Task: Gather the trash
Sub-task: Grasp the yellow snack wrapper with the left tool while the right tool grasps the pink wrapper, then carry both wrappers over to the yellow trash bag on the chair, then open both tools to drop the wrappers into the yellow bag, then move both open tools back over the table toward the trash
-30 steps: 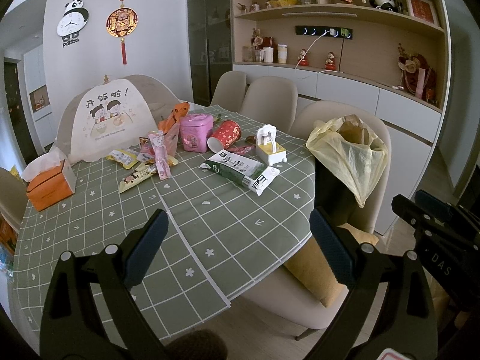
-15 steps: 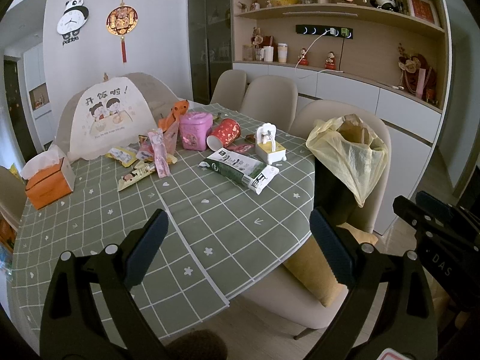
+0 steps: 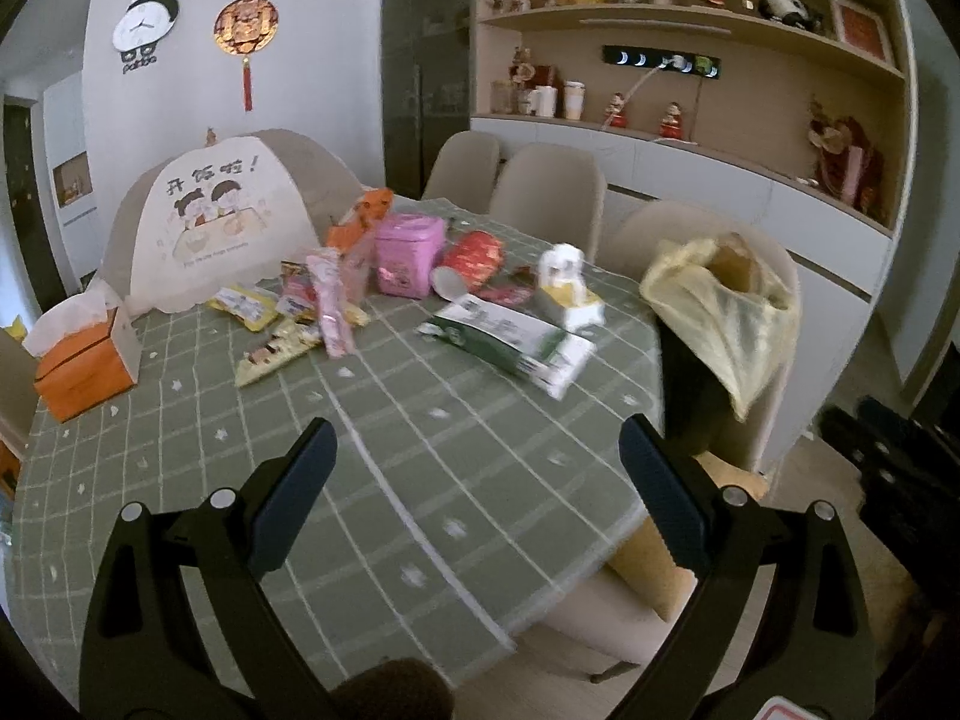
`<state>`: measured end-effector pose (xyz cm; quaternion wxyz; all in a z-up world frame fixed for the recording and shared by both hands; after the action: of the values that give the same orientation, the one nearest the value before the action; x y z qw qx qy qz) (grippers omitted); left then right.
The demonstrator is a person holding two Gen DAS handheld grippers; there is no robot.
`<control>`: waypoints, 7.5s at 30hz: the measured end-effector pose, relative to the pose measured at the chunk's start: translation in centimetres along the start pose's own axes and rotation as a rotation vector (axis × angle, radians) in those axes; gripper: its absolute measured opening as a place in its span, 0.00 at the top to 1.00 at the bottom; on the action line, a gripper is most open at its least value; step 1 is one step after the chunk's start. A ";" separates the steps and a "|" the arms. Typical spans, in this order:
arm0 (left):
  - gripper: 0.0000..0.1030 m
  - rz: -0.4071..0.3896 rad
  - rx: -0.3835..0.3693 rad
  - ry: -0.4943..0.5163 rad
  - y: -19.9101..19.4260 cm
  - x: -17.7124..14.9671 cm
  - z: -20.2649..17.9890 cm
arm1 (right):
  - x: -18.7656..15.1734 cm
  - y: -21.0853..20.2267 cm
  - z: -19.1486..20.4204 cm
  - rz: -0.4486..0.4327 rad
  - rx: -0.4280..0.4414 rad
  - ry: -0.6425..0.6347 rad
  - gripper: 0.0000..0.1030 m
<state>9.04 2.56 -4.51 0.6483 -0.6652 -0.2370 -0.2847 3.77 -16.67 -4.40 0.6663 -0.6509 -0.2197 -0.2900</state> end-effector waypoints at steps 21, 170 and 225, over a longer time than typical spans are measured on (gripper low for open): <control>0.26 0.304 -0.061 -0.269 21.7 11.6 30.0 | 4.5 9.5 10.8 0.191 -0.118 -0.034 0.56; 0.65 0.358 -0.241 -0.243 15.9 18.3 -6.2 | 20.9 30.7 -18.5 0.411 0.231 -0.049 0.75; 0.58 0.387 -0.366 -0.196 13.6 4.7 17.2 | 13.2 20.5 11.0 0.282 0.305 -0.230 0.65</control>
<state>23.01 18.84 -11.12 0.5339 -0.8283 -0.1119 -0.1282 28.21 -7.35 -10.11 0.7615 -0.5955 -0.2425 -0.0816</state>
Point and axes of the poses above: each gripper's, at about its wrist camera, not at the fingertips, and y roughly the way its jaws point, z to its left, x to its top, the point moved 6 cm from there along y, roughly the way its jaws point, and after that the axes turned 13 degrees about z, right-handed, at the moved point
